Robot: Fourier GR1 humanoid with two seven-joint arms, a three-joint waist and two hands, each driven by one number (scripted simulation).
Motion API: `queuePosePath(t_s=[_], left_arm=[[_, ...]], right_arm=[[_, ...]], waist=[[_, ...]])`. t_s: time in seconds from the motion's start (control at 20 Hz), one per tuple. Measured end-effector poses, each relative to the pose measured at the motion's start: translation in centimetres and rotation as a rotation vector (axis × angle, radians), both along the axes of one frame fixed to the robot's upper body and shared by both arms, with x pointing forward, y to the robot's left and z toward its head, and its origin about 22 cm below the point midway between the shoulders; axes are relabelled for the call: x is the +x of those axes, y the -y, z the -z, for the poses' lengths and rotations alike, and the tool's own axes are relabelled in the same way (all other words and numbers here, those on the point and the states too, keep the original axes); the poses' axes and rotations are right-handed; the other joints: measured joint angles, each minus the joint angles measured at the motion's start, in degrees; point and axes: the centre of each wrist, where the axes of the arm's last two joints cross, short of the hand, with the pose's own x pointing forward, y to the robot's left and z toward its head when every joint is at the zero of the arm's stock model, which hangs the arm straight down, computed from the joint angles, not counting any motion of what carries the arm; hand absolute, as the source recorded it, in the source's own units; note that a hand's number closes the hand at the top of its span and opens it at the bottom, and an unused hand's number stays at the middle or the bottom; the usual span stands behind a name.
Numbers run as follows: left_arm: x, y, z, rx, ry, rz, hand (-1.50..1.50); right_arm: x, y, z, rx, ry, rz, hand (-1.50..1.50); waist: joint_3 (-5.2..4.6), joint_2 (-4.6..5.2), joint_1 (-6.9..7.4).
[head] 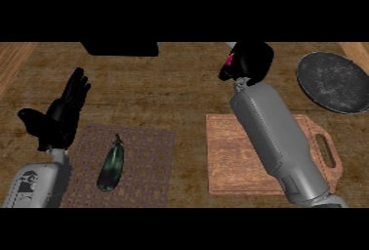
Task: Pick the cupcake from the cutting board and place it in the pan
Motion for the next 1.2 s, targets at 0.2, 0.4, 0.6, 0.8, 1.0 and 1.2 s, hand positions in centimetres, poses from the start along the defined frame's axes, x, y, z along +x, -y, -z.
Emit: queuePosePath(t_s=[0.2,0.4,0.6,0.8,1.0,1.2], left_arm=[[-0.3,0.1,-0.2,-0.003,0.000,-0.007,0.00],[-0.5,-0.4,0.1,-0.006,-0.004,-0.014,0.00],[-0.4,-0.5,-0.2,-0.008,0.000,-0.016,0.00],[-0.3,-0.1,-0.1,-0.007,-0.003,-0.011,0.00],[0.0,0.1,-0.3,-0.005,0.007,0.005,0.00],[0.3,-0.1,-0.7,-0.008,0.015,0.009,0.00]], right_arm=[[1.1,2.6,-1.0,0.060,0.116,0.052,1.50],[2.0,6.0,-2.6,0.161,0.225,0.101,1.50],[2.5,11.6,-2.2,0.204,0.277,0.149,1.50],[2.4,17.7,-1.4,0.170,0.291,0.207,1.50],[1.5,23.4,0.2,0.100,0.283,0.263,1.50],[-0.1,28.2,1.9,0.015,0.261,0.323,1.50]], waist=[[0.02,-0.06,-0.40],[0.03,-0.06,-0.74],[0.04,0.00,-0.79],[0.06,0.14,-0.73],[0.10,0.48,-0.09],[0.14,0.76,0.45]])
